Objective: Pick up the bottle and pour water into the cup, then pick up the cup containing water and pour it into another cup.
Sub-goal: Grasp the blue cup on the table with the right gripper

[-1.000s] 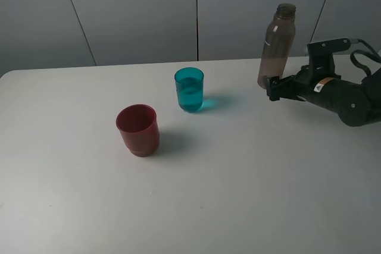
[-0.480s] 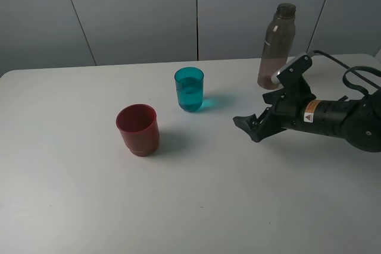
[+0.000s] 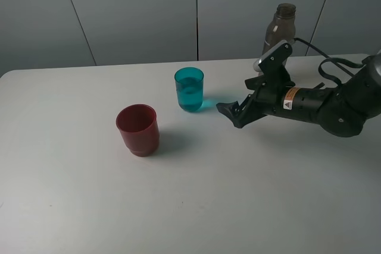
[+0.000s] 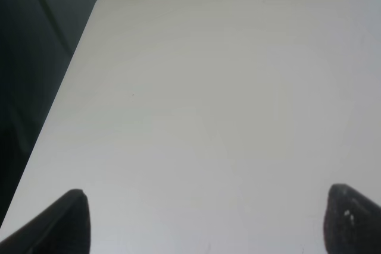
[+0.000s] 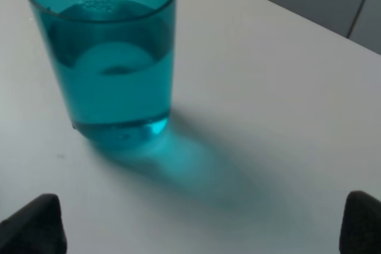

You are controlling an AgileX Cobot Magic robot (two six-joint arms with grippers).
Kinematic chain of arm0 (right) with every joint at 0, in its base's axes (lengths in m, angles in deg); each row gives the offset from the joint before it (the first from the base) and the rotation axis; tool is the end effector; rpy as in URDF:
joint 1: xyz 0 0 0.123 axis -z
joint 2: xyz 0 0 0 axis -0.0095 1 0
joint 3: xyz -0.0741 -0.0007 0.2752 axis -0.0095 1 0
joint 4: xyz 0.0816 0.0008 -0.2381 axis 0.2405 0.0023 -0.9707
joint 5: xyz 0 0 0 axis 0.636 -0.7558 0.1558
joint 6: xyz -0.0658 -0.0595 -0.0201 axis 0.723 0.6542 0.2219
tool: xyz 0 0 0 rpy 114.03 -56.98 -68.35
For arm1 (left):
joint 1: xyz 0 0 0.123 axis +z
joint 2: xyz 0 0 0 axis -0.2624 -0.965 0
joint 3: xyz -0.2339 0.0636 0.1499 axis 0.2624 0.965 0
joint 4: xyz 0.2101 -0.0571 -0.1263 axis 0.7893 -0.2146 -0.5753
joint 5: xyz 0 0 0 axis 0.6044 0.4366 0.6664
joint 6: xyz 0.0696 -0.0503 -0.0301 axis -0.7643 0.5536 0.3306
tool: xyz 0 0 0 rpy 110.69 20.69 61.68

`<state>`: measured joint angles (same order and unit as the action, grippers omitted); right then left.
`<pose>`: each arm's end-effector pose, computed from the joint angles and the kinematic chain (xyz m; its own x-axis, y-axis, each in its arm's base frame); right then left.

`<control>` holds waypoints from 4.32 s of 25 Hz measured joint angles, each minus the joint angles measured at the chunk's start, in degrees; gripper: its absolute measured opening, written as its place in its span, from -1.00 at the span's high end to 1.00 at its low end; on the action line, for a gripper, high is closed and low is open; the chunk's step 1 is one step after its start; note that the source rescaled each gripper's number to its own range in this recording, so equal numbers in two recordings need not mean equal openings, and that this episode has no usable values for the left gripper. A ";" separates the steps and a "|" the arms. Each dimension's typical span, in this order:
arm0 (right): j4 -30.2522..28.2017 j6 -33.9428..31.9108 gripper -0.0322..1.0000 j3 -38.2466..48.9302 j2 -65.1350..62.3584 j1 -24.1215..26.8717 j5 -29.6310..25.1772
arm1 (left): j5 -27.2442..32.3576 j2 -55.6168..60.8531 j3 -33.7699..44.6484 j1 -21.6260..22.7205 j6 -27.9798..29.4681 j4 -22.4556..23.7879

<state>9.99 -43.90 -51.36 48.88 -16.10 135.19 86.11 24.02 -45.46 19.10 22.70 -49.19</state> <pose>0.3000 0.1251 0.0827 -0.2878 -0.3790 -0.8795 -0.6935 0.7159 -0.0815 -0.0079 0.0071 0.2790 -0.4667 0.0193 -0.8842 -0.1170 0.9896 0.0834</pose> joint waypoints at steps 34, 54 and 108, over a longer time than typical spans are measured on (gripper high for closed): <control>4.20 0.12 -0.99 -13.73 10.46 -8.06 -1.10 | 0.00 0.00 0.00 0.00 0.00 0.00; 4.20 0.12 -0.99 -18.00 14.54 -8.40 -0.16 | 0.00 0.00 0.00 0.00 0.00 0.00; 6.99 -4.94 -0.99 -28.17 23.67 -11.26 4.65 | 0.00 0.00 0.00 0.00 0.40 0.00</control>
<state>16.98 -48.84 -79.54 72.55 -27.36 139.84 86.11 24.02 -45.46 19.10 23.10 -49.19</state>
